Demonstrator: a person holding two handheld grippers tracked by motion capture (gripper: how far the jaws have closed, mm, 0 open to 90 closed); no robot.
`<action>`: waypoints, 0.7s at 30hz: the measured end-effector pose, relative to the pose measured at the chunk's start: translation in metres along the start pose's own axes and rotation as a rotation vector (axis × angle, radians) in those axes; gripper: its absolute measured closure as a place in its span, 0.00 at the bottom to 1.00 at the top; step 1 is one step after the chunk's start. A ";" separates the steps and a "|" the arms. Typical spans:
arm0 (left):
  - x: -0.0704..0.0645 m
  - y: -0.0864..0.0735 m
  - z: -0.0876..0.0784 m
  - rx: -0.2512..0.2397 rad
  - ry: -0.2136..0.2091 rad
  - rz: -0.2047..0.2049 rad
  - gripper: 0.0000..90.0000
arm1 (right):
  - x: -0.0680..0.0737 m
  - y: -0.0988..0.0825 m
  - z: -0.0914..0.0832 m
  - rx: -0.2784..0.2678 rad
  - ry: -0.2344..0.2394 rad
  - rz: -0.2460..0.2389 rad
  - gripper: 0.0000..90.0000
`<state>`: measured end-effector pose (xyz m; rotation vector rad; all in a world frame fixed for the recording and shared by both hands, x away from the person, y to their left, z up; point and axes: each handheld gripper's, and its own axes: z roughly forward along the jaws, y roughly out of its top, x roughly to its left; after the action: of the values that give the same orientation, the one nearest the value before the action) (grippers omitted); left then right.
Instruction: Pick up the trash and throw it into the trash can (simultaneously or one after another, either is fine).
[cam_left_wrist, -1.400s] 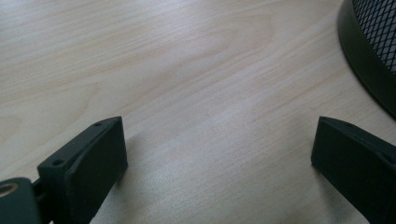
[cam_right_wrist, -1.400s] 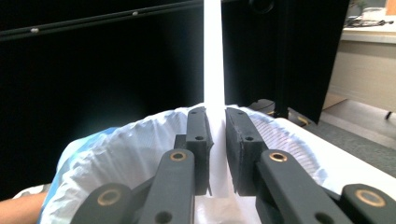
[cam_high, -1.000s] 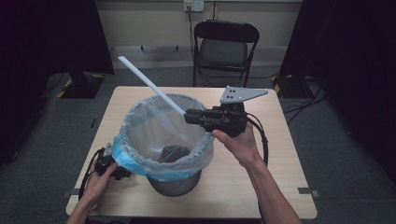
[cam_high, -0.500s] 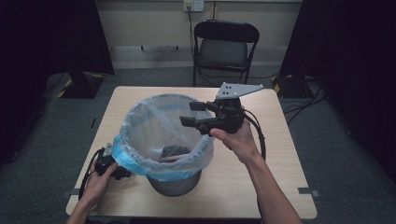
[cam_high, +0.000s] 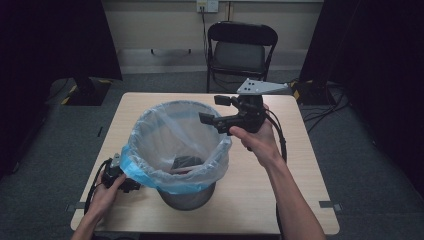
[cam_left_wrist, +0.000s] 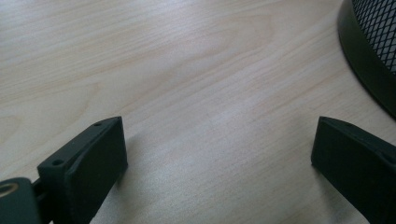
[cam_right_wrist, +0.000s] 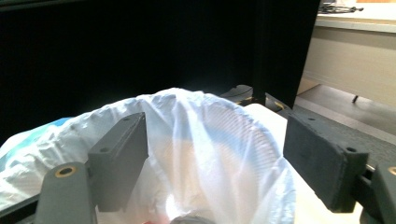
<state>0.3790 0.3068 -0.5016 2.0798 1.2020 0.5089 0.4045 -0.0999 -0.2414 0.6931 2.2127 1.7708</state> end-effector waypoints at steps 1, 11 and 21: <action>0.000 0.000 0.000 0.000 0.000 0.000 0.03 | -0.002 0.001 -0.001 -0.002 -0.004 0.006 0.24; 0.000 0.000 0.000 0.000 0.000 0.000 0.03 | -0.017 0.001 -0.009 -0.005 -0.057 0.031 0.25; 0.000 0.000 0.000 -0.002 0.000 0.000 0.03 | -0.033 -0.004 -0.018 0.001 -0.147 0.054 0.26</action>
<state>0.3791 0.3067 -0.5017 2.0777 1.2013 0.5100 0.4238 -0.1317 -0.2445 0.8613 2.1176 1.6845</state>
